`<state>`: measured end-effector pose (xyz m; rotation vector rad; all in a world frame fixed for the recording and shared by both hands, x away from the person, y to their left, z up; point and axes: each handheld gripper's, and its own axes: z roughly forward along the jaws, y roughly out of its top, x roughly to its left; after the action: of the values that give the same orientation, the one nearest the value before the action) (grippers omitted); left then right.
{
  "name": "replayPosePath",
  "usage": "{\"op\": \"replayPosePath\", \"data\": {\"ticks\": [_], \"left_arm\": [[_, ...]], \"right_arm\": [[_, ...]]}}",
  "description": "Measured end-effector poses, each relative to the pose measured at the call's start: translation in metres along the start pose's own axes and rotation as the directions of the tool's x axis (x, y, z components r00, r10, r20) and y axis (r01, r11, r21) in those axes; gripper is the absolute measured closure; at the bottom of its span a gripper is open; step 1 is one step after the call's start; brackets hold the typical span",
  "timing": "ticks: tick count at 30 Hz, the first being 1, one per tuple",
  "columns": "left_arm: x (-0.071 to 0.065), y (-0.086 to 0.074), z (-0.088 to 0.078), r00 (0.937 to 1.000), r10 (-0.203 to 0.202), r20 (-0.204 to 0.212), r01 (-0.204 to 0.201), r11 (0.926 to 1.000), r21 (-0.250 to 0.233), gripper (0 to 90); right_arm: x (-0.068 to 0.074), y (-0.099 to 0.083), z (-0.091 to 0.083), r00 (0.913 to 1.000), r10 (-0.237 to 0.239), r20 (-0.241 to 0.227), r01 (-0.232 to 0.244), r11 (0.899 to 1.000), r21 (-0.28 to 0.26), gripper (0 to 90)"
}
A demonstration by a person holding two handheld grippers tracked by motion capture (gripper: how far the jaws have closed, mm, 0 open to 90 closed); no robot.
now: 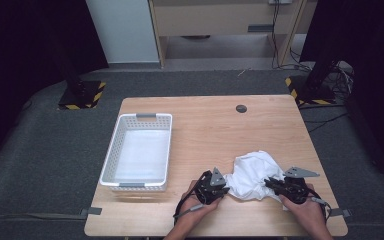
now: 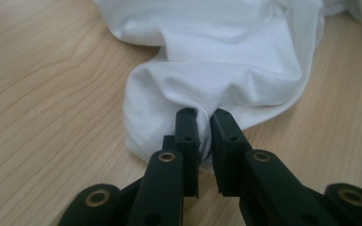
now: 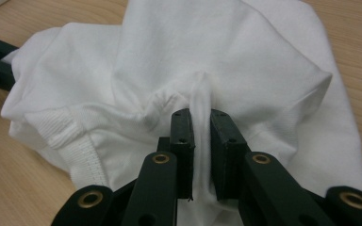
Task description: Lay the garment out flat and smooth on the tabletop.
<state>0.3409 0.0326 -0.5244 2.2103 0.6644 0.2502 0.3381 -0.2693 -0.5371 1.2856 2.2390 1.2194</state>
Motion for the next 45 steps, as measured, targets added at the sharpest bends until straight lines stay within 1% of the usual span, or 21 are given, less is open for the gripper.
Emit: {"op": "replayPosePath", "data": {"ticks": [1, 2, 4, 10, 13, 15, 17, 19, 20, 21, 22, 23, 26, 29, 31, 33, 36, 38, 40, 42, 45], "left_arm": [[0.0, 0.0, 0.0, 1.0, 0.0, 0.0, 0.0, 1.0, 0.0, 82.7], [0.002, -0.001, -0.012, 0.9996, -0.028, -0.008, 0.028, 0.9993, -0.024, 82.7], [0.003, -0.001, -0.024, 0.9984, -0.055, -0.01, 0.054, 0.9972, -0.052, 82.8], [0.002, 0.003, -0.058, 0.9936, -0.113, 0.007, 0.112, 0.981, -0.158, 82.8], [0.004, 0.007, -0.07, 0.9911, -0.133, 0.008, 0.132, 0.9724, -0.192, 82.8], [0.008, 0.007, -0.072, 0.9881, -0.153, 0.014, 0.153, 0.9682, -0.198, 82.7], [0.011, 0.006, -0.07, 0.9853, -0.168, 0.028, 0.171, 0.967, -0.189, 82.6], [0.012, 0.005, -0.063, 0.9854, -0.168, 0.027, 0.17, 0.9719, -0.162, 82.6], [0.012, 0.004, -0.058, 0.9859, -0.165, 0.027, 0.167, 0.9757, -0.142, 82.6], [0.012, 0.003, -0.054, 0.9847, -0.17, 0.036, 0.174, 0.9758, -0.133, 82.5], [0.012, 0.003, -0.054, 0.9847, -0.17, 0.036, 0.174, 0.9758, -0.133, 82.5], [0.013, 0.002, -0.046, 0.9846, -0.17, 0.043, 0.173, 0.9785, -0.112, 82.5], [0.014, 0.002, -0.039, 0.9832, -0.177, 0.044, 0.18, 0.979, -0.094, 82.5], [0.019, 0.0, -0.034, 0.9796, -0.196, 0.045, 0.199, 0.9764, -0.083, 82.5], [0.021, -0.002, -0.03, 0.9768, -0.209, 0.046, 0.212, 0.9752, -0.065, 82.4], [0.023, -0.003, -0.025, 0.9763, -0.212, 0.041, 0.214, 0.9758, -0.044, 82.2], [0.024, -0.005, -0.02, 0.9756, -0.217, 0.032, 0.218, 0.9756, -0.026, 81.6], [0.025, -0.006, -0.02, 0.9754, -0.219, 0.027, 0.219, 0.9752, -0.03, 80.2], [0.025, -0.005, -0.022, 0.9781, -0.207, 0.024, 0.207, 0.9774, -0.041, 79.4], [0.025, -0.004, -0.024, 0.9799, -0.199, 0.019, 0.199, 0.9788, -0.047, 79.0], [0.025, -0.004, -0.023, 0.9805, -0.196, 0.018, 0.196, 0.9793, -0.05, 78.2]], "right_arm": [[0.003, 0.002, 0.001, 0.9999, -0.008, -0.011, 0.008, 1.0, 0.0, 81.4], [0.005, 0.004, 0.001, 0.9997, -0.014, -0.019, 0.014, 1.0, -0.001, 81.6], [0.011, 0.01, -0.001, 0.9986, -0.014, -0.051, 0.014, 1.0, -0.012, 81.7], [0.026, 0.03, -0.022, 0.9839, -0.067, -0.166, 0.043, 0.989, -0.143, 81.8], [0.02, 0.032, -0.033, 0.981, -0.033, -0.191, -0.001, 0.984, -0.178, 81.7], [0.007, 0.029, -0.039, 0.9848, 0.012, -0.173, -0.045, 0.981, -0.188, 81.7], [-0.008, 0.024, -0.045, 0.9886, 0.075, -0.13, -0.098, 0.979, -0.179, 81.6], [-0.022, 0.015, -0.047, 0.9883, 0.134, -0.072, -0.144, 0.979, -0.146, 84.5], [-0.025, 0.012, -0.046, 0.9894, 0.141, -0.036, -0.144, 0.982, -0.123, 84.4], [-0.028, 0.006, -0.042, 0.9904, 0.138, -0.002, -0.138, 0.987, -0.077, 84.3], [-0.028, 0.002, -0.039, 0.9906, 0.136, 0.009, -0.136, 0.99, -0.048, 84.0], [-0.026, -0.001, -0.036, 0.9921, 0.124, 0.023, -0.123, 0.992, -0.029, 84.1], [-0.021, 0.0, -0.036, 0.9943, 0.095, 0.048, -0.095, 0.995, -0.018, 85.8], [-0.024, -0.003, -0.034, 0.9887, 0.126, 0.081, -0.127, 0.992, 0.002, 87.2], [-0.029, -0.011, -0.029, 0.9845, 0.145, 0.098, -0.15, 0.988, 0.046, 87.3], [-0.032, -0.015, -0.028, 0.9828, 0.16, 0.092, -0.164, 0.985, 0.043, 87.2], [-0.028, -0.016, -0.029, 0.9852, 0.128, 0.114, -0.134, 0.99, 0.044, 86.3], [-0.027, -0.015, -0.03, 0.9854, 0.114, 0.127, -0.119, 0.992, 0.037, 77.2], [-0.027, -0.013, -0.034, 0.9865, 0.087, 0.138, -0.091, 0.996, 0.019, 65.1], [-0.025, -0.009, -0.042, 0.9871, 0.047, 0.153, -0.043, 0.999, -0.031, 52.5], [-0.02, -0.001, -0.051, 0.9928, 0.017, 0.118, -0.003, 0.993, -0.117, 33.7]]}}
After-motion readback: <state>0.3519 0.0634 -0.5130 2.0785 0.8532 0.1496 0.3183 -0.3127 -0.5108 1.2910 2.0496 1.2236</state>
